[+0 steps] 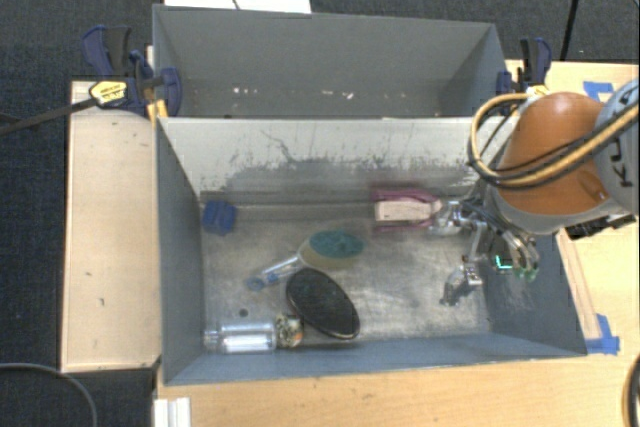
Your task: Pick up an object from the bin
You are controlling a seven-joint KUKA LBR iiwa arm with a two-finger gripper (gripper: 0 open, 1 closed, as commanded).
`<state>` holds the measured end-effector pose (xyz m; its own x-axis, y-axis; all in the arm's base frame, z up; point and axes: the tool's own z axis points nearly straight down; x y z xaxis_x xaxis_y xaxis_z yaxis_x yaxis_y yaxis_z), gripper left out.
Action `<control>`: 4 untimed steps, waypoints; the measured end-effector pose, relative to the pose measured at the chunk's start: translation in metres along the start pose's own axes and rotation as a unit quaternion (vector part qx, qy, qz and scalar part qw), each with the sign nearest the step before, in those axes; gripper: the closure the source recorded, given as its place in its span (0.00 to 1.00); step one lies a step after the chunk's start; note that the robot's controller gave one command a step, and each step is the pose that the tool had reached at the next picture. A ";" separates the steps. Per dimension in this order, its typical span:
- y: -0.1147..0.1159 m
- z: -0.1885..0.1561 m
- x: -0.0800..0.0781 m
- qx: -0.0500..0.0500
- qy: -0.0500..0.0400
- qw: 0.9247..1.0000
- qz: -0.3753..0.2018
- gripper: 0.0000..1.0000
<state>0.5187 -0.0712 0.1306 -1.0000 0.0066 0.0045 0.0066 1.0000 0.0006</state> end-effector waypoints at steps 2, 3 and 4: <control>0.173 0.057 -0.059 0.000 -0.008 0.997 0.079 0.00; 0.170 0.055 -0.061 -0.001 -0.012 0.997 0.080 1.00; 0.182 0.006 -0.075 -0.001 -0.006 0.998 0.064 1.00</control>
Offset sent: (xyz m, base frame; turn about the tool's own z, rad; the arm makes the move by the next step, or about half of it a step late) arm 0.0394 0.0685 -0.0235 0.1958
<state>0.5946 0.1107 0.1245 -0.9909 0.1344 -0.0078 0.1344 0.9909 0.0022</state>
